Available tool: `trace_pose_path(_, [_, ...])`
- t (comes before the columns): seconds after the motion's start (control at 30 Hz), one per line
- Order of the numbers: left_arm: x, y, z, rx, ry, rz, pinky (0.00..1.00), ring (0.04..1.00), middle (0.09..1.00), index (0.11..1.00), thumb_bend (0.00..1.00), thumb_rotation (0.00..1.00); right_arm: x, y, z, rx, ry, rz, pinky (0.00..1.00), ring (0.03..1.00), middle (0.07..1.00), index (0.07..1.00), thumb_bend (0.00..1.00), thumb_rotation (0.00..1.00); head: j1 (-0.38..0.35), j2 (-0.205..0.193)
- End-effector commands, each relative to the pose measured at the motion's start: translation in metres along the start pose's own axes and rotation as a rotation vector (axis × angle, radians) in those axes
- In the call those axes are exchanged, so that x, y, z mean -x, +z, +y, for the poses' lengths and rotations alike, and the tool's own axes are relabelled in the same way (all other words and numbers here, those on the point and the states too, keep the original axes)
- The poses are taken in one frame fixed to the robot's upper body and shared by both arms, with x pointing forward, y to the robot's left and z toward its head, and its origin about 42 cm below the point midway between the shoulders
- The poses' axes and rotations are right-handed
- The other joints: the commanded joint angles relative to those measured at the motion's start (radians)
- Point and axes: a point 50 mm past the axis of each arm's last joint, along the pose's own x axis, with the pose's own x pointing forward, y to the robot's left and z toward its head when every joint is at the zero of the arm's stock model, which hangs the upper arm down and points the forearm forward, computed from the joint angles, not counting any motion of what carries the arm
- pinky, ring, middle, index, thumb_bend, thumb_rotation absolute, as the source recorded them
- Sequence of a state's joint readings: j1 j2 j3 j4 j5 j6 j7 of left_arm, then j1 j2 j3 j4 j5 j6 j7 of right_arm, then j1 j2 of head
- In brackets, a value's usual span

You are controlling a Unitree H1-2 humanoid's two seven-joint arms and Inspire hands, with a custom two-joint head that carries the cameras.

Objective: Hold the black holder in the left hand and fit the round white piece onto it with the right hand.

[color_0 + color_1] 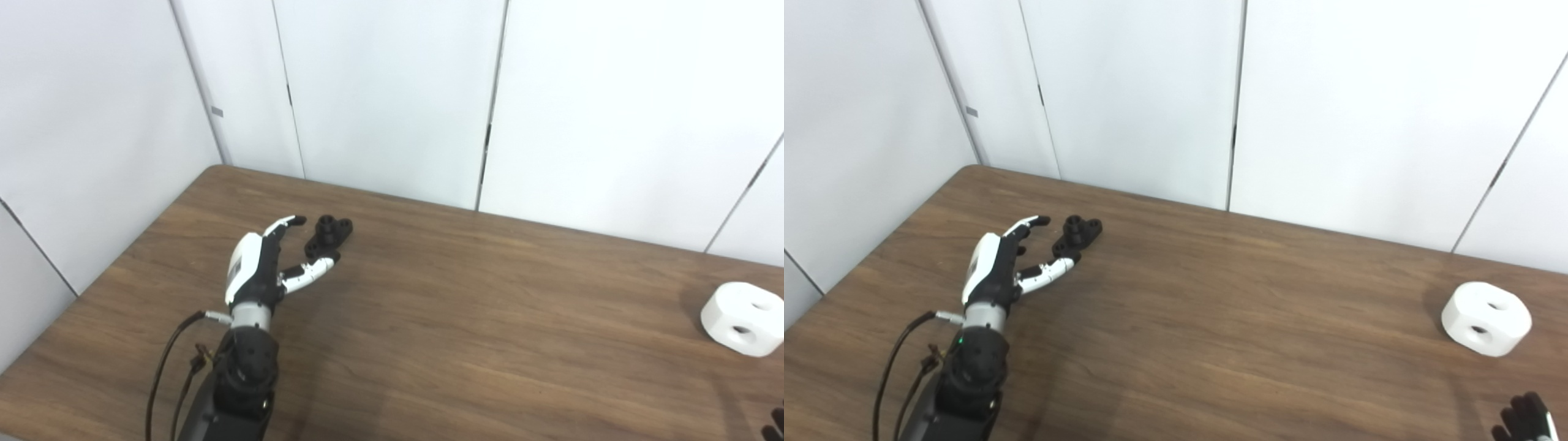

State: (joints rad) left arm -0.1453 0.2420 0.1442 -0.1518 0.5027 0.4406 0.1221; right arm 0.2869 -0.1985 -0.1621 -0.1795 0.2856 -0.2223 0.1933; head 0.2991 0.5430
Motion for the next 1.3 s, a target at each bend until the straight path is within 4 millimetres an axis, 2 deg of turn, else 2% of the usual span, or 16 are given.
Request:
trace_pose_path(0.0, [-0.019,0.013,0.012,-0.037,0.081,-0.043,0.83,0.919,0.921,0.832,0.8,0.35,0.015,-0.018,0.0,-0.021,-0.022,0.071,1.0,0.999,0.998,0.991,0.75,0.93,0.0,0.0])
trace_pose_path(0.17, [-0.04,0.006,0.007,-0.116,0.091,-0.046,0.83,0.931,0.917,0.826,0.81,0.34,0.015,-0.018,0.001,-0.021,-0.026,0.073,1.0,0.999,0.998,0.99,0.75,0.92,-0.006,0.001])
trace_pose_path(0.33, [-0.056,0.001,0.0,-0.229,0.1,-0.045,0.98,0.961,0.905,0.797,0.85,0.36,0.016,-0.017,0.002,-0.017,-0.026,0.073,1.0,0.996,0.988,0.979,0.75,0.92,-0.01,0.002])
trace_pose_path(0.63, [-0.08,-0.008,-0.011,-0.424,0.086,-0.026,1.0,1.0,0.93,0.77,0.87,0.44,0.017,-0.016,0.005,-0.023,-0.021,0.07,1.0,0.999,0.989,0.983,0.7,0.93,-0.017,0.007])
trace_pose_path(0.97, [-0.087,-0.007,-0.022,-0.431,0.04,-0.016,1.0,1.0,0.922,0.727,0.88,0.42,0.018,-0.016,0.007,-0.027,-0.018,0.064,1.0,0.999,0.99,0.979,0.66,0.93,-0.022,0.012])
trace_pose_path(1.27, [-0.094,0.003,-0.027,-0.396,0.02,-0.043,1.0,0.964,0.883,0.703,0.85,0.4,0.018,-0.015,0.009,-0.007,-0.031,0.065,1.0,0.985,0.983,0.972,0.59,0.93,-0.023,0.017])
